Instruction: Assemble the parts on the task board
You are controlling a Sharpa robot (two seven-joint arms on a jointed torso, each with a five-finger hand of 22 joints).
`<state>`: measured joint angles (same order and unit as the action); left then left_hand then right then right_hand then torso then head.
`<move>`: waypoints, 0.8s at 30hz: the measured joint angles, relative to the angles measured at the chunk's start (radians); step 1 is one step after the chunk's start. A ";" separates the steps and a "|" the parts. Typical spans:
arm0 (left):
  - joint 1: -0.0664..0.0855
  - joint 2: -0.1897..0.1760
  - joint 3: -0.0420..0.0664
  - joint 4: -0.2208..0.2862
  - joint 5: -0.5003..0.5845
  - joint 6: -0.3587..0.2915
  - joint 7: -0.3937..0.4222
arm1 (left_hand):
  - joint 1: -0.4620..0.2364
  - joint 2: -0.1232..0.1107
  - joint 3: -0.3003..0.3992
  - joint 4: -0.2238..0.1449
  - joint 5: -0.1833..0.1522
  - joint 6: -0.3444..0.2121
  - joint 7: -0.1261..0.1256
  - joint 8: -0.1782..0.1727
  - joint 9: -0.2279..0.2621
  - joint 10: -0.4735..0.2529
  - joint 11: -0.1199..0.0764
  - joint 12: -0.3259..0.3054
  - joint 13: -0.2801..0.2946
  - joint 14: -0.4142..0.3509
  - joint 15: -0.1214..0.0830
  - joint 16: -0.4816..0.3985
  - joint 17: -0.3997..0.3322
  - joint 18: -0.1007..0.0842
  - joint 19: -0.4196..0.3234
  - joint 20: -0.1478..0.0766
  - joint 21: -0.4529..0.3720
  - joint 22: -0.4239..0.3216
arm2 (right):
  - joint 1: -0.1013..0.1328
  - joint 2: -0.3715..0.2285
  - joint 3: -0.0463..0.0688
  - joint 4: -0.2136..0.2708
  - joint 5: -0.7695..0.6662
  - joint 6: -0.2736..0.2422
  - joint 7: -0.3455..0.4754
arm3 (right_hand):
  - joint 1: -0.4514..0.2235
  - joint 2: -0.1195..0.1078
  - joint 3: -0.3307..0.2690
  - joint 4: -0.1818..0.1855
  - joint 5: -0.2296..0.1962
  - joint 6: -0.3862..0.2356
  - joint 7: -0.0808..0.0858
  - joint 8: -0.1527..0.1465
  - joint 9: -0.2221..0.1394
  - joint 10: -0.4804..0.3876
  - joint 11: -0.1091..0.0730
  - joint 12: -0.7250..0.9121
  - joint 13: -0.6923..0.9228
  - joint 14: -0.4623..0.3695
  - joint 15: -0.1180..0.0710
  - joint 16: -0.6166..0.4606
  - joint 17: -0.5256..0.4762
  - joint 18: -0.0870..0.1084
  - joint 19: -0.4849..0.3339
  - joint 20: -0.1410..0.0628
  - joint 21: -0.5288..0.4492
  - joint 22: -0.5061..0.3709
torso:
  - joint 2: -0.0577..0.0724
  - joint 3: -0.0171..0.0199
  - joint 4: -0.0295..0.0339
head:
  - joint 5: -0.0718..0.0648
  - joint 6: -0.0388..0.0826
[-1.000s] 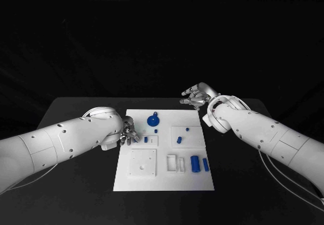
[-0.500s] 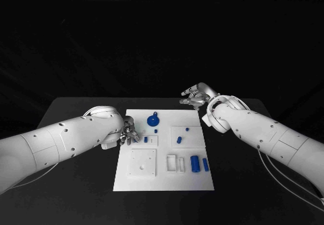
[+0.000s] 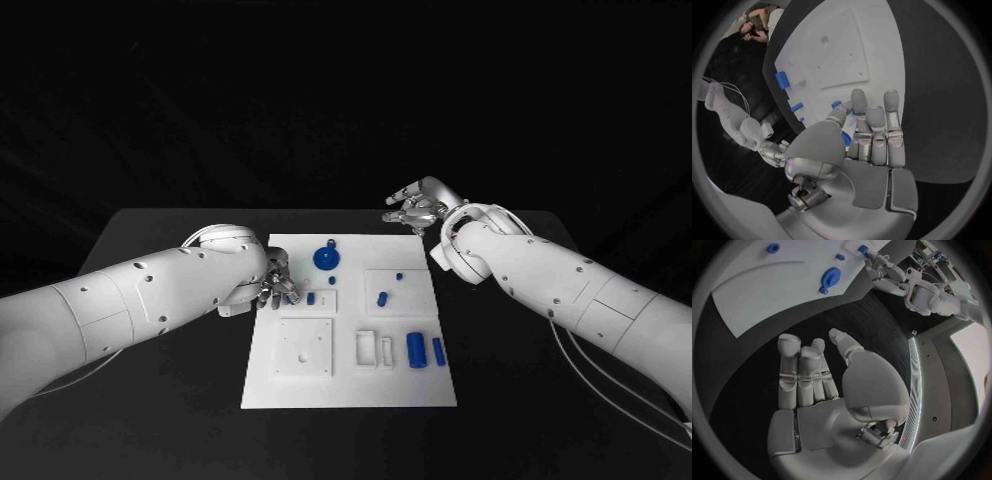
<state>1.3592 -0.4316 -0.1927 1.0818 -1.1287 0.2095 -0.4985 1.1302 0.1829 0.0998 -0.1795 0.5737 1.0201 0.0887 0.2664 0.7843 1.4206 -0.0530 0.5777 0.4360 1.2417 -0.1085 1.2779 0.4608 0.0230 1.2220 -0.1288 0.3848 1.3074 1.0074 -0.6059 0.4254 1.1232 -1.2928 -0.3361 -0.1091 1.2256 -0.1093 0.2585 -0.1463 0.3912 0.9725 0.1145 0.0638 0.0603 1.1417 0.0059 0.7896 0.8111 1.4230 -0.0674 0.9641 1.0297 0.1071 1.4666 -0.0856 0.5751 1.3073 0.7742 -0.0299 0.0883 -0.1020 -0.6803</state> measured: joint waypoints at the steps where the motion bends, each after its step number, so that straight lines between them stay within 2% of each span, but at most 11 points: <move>1: 0.000 0.001 0.000 -0.001 0.000 0.001 0.000 | 0.000 0.000 0.000 0.000 0.000 0.000 0.000 0.000 0.000 0.000 0.000 0.000 0.000 0.000 0.000 0.000 0.000 0.000 0.000 0.000 0.000 0.000 | 0.000 0.000 0.000 0.000 0.000 0.000 0.000 | 0.000 0.000 0.000 0.000 0.000 0.000 0.000 0.000 0.000 0.000 0.000 0.000 0.000 0.000 0.000 0.000 0.000 0.000 0.000 0.000 0.000 0.000 | 0.000 0.0000 0.0000 | 0.000 0.000; 6: 0.000 0.001 0.000 -0.001 0.000 0.003 0.000 | 0.000 0.000 0.000 0.000 -0.002 0.005 0.002 -0.006 -0.003 0.003 -0.001 -0.003 0.000 0.000 0.000 0.000 0.000 0.000 0.000 0.000 0.000 0.000 | 0.000 0.000 0.000 0.000 0.000 0.001 0.000 | 0.000 0.000 0.000 0.000 0.000 0.000 0.000 0.000 0.000 0.000 0.000 0.000 0.000 0.000 0.000 0.000 0.000 0.000 0.000 0.000 0.000 0.000 | 0.000 -0.0004 0.0005 | -0.002 0.001; 9: 0.001 0.001 0.000 -0.001 0.001 0.003 -0.001 | -0.005 -0.004 0.000 0.000 -0.026 0.008 -0.001 -0.017 -0.014 0.006 -0.002 -0.005 0.000 0.000 0.000 0.000 0.000 0.000 0.000 0.000 0.000 0.000 | 0.000 -0.001 0.000 0.001 0.000 0.001 0.000 | 0.000 0.000 0.000 0.000 0.000 0.000 0.000 0.000 0.000 0.000 0.000 0.000 0.000 0.000 0.000 0.000 0.000 0.000 0.000 0.000 0.000 0.000 | 0.000 -0.0005 0.0006 | -0.002 0.001; 12: 0.001 0.001 0.000 -0.001 0.002 0.003 -0.002 | -0.006 -0.021 -0.001 0.001 -0.038 0.013 -0.006 -0.030 -0.037 0.006 -0.002 -0.012 0.000 0.000 0.000 -0.004 0.000 0.000 0.003 0.003 -0.008 0.000 | 0.000 -0.001 0.000 0.001 0.000 0.001 0.000 | 0.000 0.000 0.000 0.000 0.000 0.000 0.000 0.000 0.000 0.000 0.000 0.000 0.000 0.000 0.000 0.000 0.000 0.000 0.000 0.000 0.000 0.000 | 0.000 -0.0008 0.0006 | -0.002 0.001; 14: 0.002 0.000 0.000 -0.002 0.002 0.003 -0.005 | -0.012 -0.042 -0.023 0.023 -0.068 0.030 -0.022 -0.039 -0.058 0.008 -0.004 -0.012 -0.001 0.000 0.000 -0.005 0.000 0.000 0.004 0.004 -0.012 0.000 | 0.000 -0.001 0.000 0.001 0.000 0.001 0.000 | 0.000 0.000 0.000 0.000 0.000 0.000 0.000 0.000 0.000 0.000 0.000 0.000 0.000 0.000 0.000 0.000 0.000 0.000 0.000 0.000 0.000 0.000 | 0.000 -0.0009 0.0006 | -0.002 0.001; 16: 0.001 -0.001 -0.001 -0.005 0.002 0.003 -0.008 | -0.016 -0.065 -0.060 0.060 -0.123 0.089 -0.071 -0.053 -0.084 0.010 -0.005 -0.012 -0.001 0.004 -0.004 -0.011 -0.001 0.000 0.006 0.001 -0.019 0.000 | 0.000 -0.001 0.000 0.001 0.000 0.001 0.000 | 0.000 0.000 0.000 0.000 0.000 0.000 0.000 0.000 0.000 0.000 0.000 0.000 0.000 0.000 0.000 0.000 0.000 0.000 0.000 0.000 0.000 0.000 | 0.000 -0.0010 0.0006 | -0.002 0.000; 18: -0.002 -0.002 -0.003 -0.007 0.002 0.002 -0.012 | -0.020 -0.081 -0.090 0.090 -0.157 0.115 -0.097 -0.054 -0.094 0.008 -0.006 -0.012 -0.001 0.004 -0.004 -0.012 -0.002 0.000 0.008 0.000 -0.024 0.001 | 0.000 -0.001 0.000 0.001 0.000 0.001 0.000 | 0.000 0.000 0.000 0.000 0.000 0.000 0.000 0.000 0.000 0.000 0.000 0.000 0.000 0.000 0.000 0.000 0.000 0.000 0.000 0.000 0.000 0.000 | 0.000 -0.0011 0.0009 | -0.002 0.000; 20: -0.003 -0.002 -0.004 -0.007 0.002 0.002 -0.015 | -0.005 -0.095 -0.117 0.123 -0.168 0.124 -0.098 -0.053 -0.112 0.008 -0.006 -0.016 -0.001 0.004 -0.004 -0.012 -0.003 -0.002 0.015 0.000 -0.032 0.001 | 0.000 -0.001 0.000 0.001 0.000 0.001 0.000 | 0.000 0.000 0.000 0.000 0.000 0.000 0.000 0.000 0.000 0.000 0.000 0.000 0.000 0.000 0.000 0.000 0.000 0.000 0.000 0.000 0.000 0.000 | 0.000 -0.0012 0.0011 | -0.002 0.000; 22: -0.003 -0.002 -0.004 -0.008 0.002 0.002 -0.018 | 0.001 -0.101 -0.134 0.144 -0.170 0.127 -0.102 -0.052 -0.119 0.008 -0.006 -0.016 -0.001 0.004 -0.004 -0.012 -0.003 -0.015 0.015 0.000 -0.037 0.001 | 0.000 -0.001 0.000 0.001 0.000 0.001 0.000 | 0.000 0.000 0.000 0.000 0.000 0.000 0.000 0.000 0.000 0.000 0.000 0.000 0.000 0.000 0.000 0.000 0.000 0.000 0.000 0.000 0.000 0.000 | 0.000 -0.0012 0.0011 | -0.001 0.000; 24: -0.003 -0.002 -0.004 -0.008 0.002 0.002 -0.019 | 0.005 -0.105 -0.149 0.164 -0.180 0.129 -0.104 -0.050 -0.126 0.008 -0.006 -0.016 -0.001 0.004 -0.004 -0.013 -0.003 -0.016 0.015 0.000 -0.039 0.001 | 0.000 -0.001 0.000 0.000 0.000 0.002 0.000 | 0.000 0.000 0.000 0.000 0.000 0.000 0.000 0.000 0.000 0.000 0.000 0.000 0.000 0.000 0.000 0.000 0.000 0.000 0.000 0.000 0.000 0.000 | 0.000 -0.0011 0.0011 | -0.001 0.000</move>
<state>1.3558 -0.4334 -0.1967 1.0736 -1.1269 0.2119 -0.5180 1.1356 0.0777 -0.0493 -0.0150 0.3936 1.1488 -0.0148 0.2160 0.6585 1.4288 -0.0592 0.5614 0.4346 1.2454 -0.1126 1.2653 0.4579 0.0074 1.2367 -0.1289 0.3460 1.3080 1.0074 -0.6067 0.4254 1.1236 -1.2928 -0.3345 -0.1095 1.2256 -0.1093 0.2584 -0.1463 0.3912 0.9725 0.1145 0.0638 0.0603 1.1417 0.0059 0.7896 0.8110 1.4230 -0.0674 0.9641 1.0296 0.1071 1.4666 -0.0856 0.5751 1.3073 0.7747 -0.0310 0.0894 -0.1032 -0.6803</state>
